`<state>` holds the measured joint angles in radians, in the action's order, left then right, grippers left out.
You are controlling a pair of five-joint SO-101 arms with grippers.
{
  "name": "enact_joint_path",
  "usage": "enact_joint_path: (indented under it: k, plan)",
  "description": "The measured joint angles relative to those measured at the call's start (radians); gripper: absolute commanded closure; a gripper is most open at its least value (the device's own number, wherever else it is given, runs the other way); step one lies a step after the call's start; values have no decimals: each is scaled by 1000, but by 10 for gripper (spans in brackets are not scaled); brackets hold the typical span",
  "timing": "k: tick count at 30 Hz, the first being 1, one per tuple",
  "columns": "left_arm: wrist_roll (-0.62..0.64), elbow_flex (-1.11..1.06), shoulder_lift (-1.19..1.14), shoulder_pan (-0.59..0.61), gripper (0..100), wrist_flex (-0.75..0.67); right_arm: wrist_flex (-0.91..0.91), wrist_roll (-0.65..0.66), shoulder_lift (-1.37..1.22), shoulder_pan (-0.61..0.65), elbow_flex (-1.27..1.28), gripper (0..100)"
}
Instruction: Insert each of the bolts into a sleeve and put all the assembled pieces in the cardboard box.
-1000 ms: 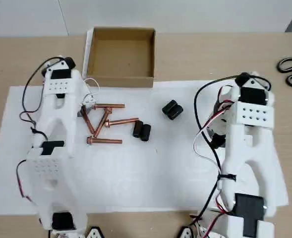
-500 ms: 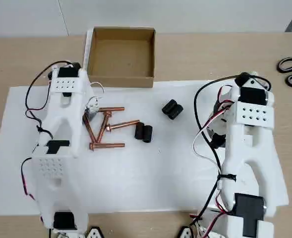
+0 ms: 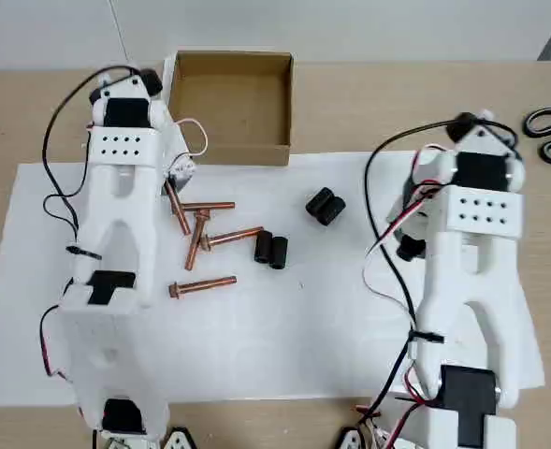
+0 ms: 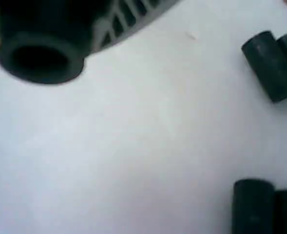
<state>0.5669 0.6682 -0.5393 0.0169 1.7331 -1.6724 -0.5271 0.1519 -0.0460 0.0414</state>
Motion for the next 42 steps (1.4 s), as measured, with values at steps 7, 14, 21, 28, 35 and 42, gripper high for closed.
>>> enact_joint_path:
  k: [7,14,21,28,35,42]
  plan:
    - [3,0,187,3,995,5,0,2,121,163,0,995]
    - [5,0,399,3,995,6,11,66,304,276,0,995]
    - [-31,0,598,-89,995,6,11,144,408,285,0,995]
    - [-25,-64,829,-256,995,8,11,201,578,425,89,995]
    - [-6,-279,1046,-275,995,8,89,209,856,540,322,995]
    - [2,-535,1278,-275,995,-28,192,304,1151,595,540,995]
